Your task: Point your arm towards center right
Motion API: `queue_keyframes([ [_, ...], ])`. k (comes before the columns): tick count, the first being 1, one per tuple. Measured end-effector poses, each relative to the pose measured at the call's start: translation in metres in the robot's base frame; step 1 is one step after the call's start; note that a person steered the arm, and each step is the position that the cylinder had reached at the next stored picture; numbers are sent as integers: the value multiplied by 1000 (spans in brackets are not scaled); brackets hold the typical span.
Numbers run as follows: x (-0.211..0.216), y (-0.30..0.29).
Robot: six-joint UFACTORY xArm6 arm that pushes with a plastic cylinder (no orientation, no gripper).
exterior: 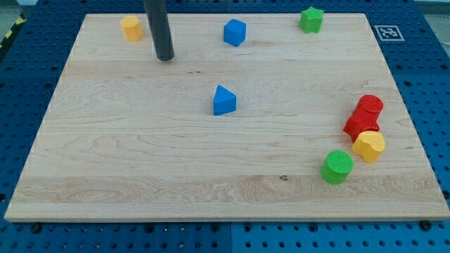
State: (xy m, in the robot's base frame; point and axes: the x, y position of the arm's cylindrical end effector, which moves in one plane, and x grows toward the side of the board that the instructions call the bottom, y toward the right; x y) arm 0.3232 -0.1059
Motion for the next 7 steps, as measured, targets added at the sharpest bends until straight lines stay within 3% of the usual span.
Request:
queue_keyframes([
  [5,48,285],
  [6,47,275],
  [7,46,161],
])
